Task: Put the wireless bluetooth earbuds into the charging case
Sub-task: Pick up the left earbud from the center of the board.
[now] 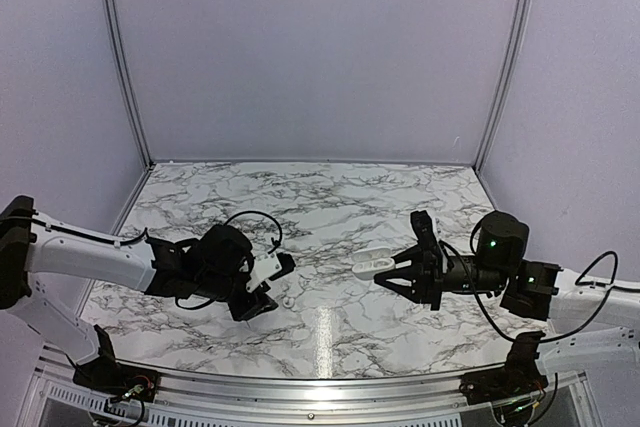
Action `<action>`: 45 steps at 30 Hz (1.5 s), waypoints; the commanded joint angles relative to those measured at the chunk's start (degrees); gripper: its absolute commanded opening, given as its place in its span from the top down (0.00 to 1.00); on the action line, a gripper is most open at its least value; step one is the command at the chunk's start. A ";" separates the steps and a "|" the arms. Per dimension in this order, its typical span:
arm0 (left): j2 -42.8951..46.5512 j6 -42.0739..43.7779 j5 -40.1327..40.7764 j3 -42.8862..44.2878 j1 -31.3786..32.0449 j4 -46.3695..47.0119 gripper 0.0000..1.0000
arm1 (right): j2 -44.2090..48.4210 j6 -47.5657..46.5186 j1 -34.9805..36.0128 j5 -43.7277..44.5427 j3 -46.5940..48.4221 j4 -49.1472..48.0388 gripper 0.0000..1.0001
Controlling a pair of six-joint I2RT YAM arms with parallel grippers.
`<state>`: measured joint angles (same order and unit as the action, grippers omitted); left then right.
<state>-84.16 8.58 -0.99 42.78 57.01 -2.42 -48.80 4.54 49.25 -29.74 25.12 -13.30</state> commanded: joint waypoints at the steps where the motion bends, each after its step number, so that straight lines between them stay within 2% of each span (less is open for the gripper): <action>1: -0.14 11.48 -4.66 -2.93 0.80 4.96 0.54 | 0.12 -0.05 -0.17 -0.99 0.71 -1.53 1.00; 8: -2.94 17.08 -4.41 -3.75 2.69 11.37 0.60 | -0.66 -0.21 -0.16 -1.57 0.62 -2.14 1.00; 19: -8.31 22.67 -3.30 -1.08 2.66 12.60 0.67 | -0.30 -0.56 -0.13 -2.40 0.28 -2.04 1.00; 45: -14.40 24.21 -1.86 1.69 0.58 12.86 0.67 | -0.16 -0.67 -0.13 -2.22 0.28 -1.49 1.00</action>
<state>-96.99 31.92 -3.51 42.68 58.15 10.02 -49.39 4.45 49.25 -31.88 25.12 -13.43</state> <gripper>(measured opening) 0.331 0.259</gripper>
